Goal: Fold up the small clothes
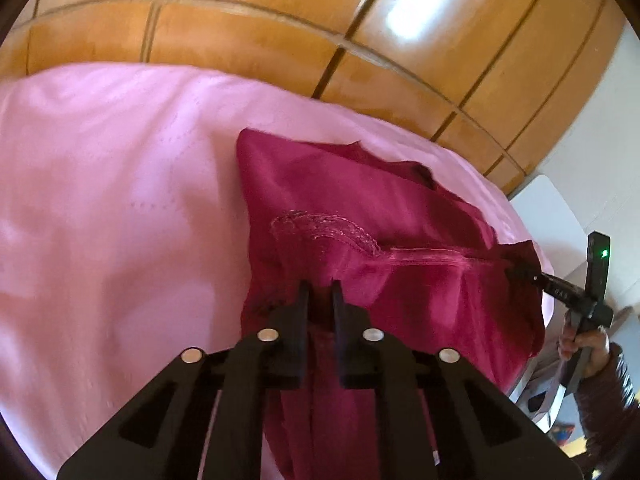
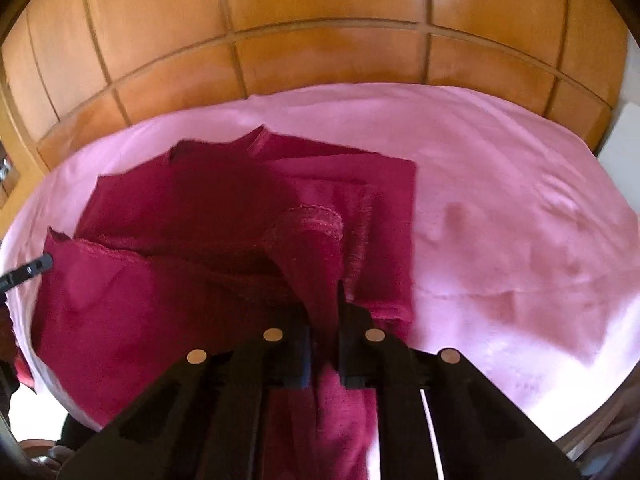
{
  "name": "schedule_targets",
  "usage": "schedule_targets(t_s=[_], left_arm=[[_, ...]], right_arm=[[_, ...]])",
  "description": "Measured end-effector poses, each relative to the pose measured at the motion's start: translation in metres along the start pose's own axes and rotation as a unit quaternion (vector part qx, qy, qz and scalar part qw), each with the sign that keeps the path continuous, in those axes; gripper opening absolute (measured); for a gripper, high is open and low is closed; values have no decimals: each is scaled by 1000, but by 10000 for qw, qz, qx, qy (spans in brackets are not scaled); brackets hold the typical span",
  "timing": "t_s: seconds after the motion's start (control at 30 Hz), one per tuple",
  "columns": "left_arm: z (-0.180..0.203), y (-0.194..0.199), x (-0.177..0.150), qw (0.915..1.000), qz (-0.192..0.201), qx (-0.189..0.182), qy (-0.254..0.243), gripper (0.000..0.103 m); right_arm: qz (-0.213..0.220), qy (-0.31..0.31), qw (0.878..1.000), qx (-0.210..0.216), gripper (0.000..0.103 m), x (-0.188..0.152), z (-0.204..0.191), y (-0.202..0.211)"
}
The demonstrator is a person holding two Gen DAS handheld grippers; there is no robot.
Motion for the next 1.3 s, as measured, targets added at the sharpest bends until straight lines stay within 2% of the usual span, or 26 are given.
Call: schedule_targets(t_s=[0.17, 0.3, 0.4, 0.53, 0.67, 0.77, 0.87, 0.97, 1.03, 1.07, 1.1, 1.13, 1.17, 1.2, 1.3], left_arm=[[17, 33, 8, 9989, 387, -148, -229, 7], [25, 52, 31, 9966, 763, -169, -261, 7], [26, 46, 57, 9946, 949, 23, -425, 7], [16, 18, 85, 9935, 969, 305, -510, 7], [-2, -25, 112, 9929, 855, 669, -482, 7], [-15, -55, 119, 9925, 677, 885, -506, 7], [-32, -92, 117, 9906, 388, 1194, -537, 7], [-54, -125, 100, 9872, -41, 1539, -409, 7], [-59, -136, 91, 9862, -228, 1587, -401, 7], [-58, -134, 90, 9860, -204, 1598, -431, 7], [-57, -130, 92, 9861, -164, 1591, -446, 9], [-55, -125, 93, 9865, -158, 1572, -431, 11], [-54, -118, 93, 9874, -170, 1528, -381, 16], [-54, -115, 94, 9880, -173, 1497, -330, 21], [-49, -84, 87, 9923, -36, 1218, -209, 21]], right_arm=[[391, -222, 9985, 302, 8, 16, 9, 44], [739, -425, 9956, 383, 8, 42, 15, 59], [934, -623, 9927, 451, 8, 70, 17, 47], [879, -793, 9921, 417, 8, 98, 23, 11], [704, -911, 9931, 217, 8, 118, 31, -37], [571, -971, 9936, 46, 8, 125, 38, -73], [289, -1058, 9939, -74, 8, 123, 43, -108], [-173, -946, 9951, -210, 8, 105, 46, -145], [-451, -897, 9947, -240, 9, 92, 47, -161], [-480, -887, 9947, -217, 12, 90, 48, -162], [-431, -863, 9951, -207, 19, 92, 48, -158], [-390, -868, 9953, -169, 41, 93, 48, -153], [-337, -887, 9954, -136, 53, 94, 50, -146], [-220, -908, 9956, -86, 53, 96, 51, -134], [23, -908, 9957, 199, 53, 87, 56, -89]])
Point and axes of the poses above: each gripper's, at about its wrist camera, not at the fingertips, and y roughly against the way its jaws point, z to its right, x to its top, the point moved 7 cm from there along -y, roughly the way its jaws point, and after that the axes turned 11 degrees about z, right-handed, at the moved point
